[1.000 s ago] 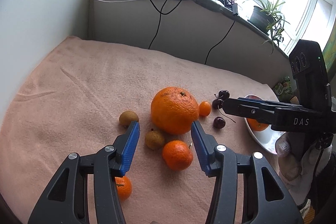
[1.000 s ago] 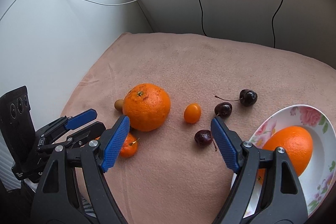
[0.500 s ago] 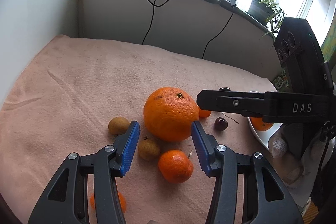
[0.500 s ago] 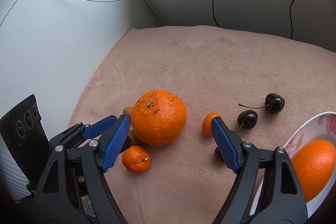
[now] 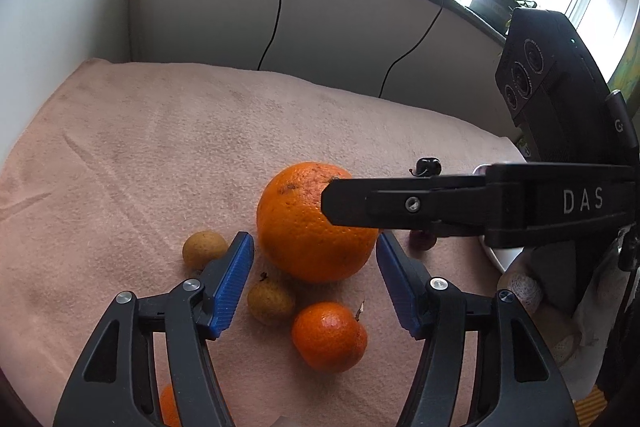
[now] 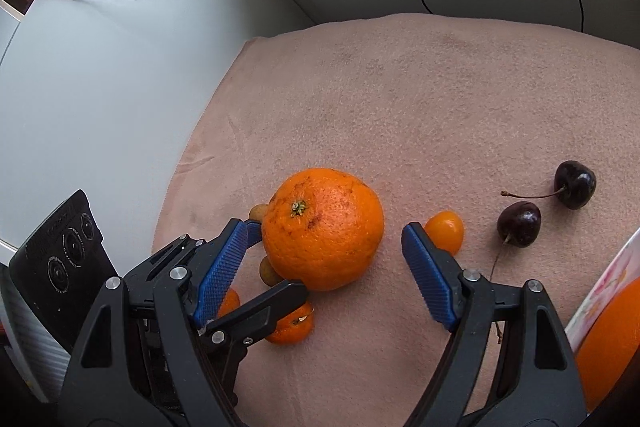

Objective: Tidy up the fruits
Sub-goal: 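Move the right tool to the large bumpy orange with stem, then close the right gripper on the bumpy orange and lift it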

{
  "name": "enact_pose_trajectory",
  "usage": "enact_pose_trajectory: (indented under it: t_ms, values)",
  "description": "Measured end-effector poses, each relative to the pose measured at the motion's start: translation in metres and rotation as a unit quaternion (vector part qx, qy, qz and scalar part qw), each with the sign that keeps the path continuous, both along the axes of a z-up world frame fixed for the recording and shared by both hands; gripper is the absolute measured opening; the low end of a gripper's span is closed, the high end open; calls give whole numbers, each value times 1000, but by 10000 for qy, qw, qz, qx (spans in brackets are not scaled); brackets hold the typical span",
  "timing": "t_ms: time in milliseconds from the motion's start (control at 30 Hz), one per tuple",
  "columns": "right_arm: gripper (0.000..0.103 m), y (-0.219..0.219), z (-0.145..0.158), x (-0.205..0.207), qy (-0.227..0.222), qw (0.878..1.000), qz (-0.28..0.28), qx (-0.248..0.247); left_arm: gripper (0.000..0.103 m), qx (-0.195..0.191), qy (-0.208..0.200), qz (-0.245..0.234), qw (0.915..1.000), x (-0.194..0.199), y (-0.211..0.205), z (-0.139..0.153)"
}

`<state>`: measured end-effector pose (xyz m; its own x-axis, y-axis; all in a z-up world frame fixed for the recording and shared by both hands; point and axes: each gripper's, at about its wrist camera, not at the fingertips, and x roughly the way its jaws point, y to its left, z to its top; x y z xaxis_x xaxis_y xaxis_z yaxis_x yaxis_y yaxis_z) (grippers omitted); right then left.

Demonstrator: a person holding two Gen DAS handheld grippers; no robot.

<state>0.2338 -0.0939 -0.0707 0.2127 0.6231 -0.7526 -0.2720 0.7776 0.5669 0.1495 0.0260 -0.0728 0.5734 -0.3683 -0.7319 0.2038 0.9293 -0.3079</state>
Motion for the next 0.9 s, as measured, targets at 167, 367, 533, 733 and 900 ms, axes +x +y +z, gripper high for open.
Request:
enact_pose_trajectory:
  t_ms: [167, 367, 533, 733, 900]
  values:
    - [82, 9, -6, 1, 80, 10000, 40, -43, 67, -22, 103, -27, 9999, 8, -3, -6]
    - [82, 13, -15, 1, 179, 9998, 54, 23, 69, 37, 132, -57, 9999, 9, -7, -9]
    - [75, 18, -18, 1, 189, 9998, 98, -11, 76, -153, 297, 43, 9994, 15, -2, -13]
    - [75, 17, -17, -3, 147, 9998, 115, 1, 74, -201, 271, 49, 9994, 13, -1, -14]
    - [74, 17, -15, -7, -12, 9999, 85, -80, 71, -129, 83, 106, 9998, 9, -5, -11]
